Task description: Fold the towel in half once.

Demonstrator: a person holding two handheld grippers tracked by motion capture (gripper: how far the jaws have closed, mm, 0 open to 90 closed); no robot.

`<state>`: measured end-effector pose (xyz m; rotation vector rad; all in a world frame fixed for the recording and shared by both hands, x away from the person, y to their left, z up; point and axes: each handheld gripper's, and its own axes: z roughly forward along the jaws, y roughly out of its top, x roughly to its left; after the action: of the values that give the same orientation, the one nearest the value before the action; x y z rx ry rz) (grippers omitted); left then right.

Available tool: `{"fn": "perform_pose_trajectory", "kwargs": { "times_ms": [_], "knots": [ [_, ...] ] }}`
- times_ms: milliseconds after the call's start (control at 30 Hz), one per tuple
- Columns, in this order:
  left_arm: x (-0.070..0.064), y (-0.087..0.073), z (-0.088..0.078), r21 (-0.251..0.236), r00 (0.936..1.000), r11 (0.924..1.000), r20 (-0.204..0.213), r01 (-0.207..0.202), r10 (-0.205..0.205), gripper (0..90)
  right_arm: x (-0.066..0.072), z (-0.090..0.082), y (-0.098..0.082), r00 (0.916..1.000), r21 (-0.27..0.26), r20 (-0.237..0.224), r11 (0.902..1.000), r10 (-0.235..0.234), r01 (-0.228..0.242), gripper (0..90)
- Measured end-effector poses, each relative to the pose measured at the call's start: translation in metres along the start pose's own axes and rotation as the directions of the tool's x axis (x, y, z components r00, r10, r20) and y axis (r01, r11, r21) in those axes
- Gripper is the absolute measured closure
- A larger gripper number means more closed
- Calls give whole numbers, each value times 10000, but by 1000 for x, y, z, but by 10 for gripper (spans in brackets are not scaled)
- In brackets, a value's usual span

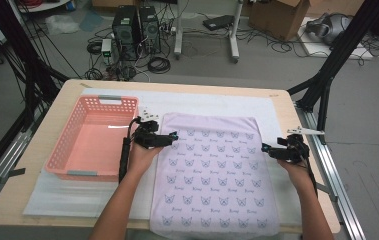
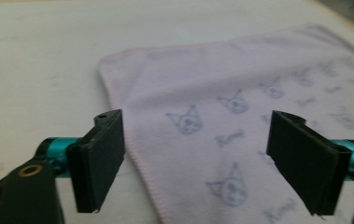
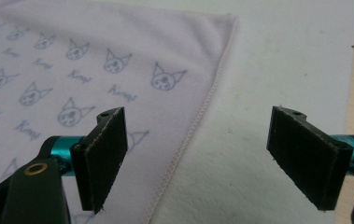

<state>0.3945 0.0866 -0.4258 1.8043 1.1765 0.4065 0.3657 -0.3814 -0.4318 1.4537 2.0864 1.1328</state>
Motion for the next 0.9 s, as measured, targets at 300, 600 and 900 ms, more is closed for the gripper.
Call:
{"fn": "perform_pose_trajectory", "kwargs": {
  "times_ms": [300, 600, 900],
  "knots": [
    [5, -3, 21, 850, 9993, 9963, -349, 139, -110, 246, 6, 25, 9, 9990, 743, 430, 9972, -128, 96, 196],
    [8, -7, 27, 1242, 9952, 9916, -854, -372, 481, 323, 12, 36, 9, 9978, 985, 601, 9949, -271, 211, 212],
    [1, -6, 24, 1584, 9891, 9794, -568, -1251, 1356, 850, 20, 36, 14, 9936, 1323, 771, 9886, -824, 717, 743]
  ]
}}
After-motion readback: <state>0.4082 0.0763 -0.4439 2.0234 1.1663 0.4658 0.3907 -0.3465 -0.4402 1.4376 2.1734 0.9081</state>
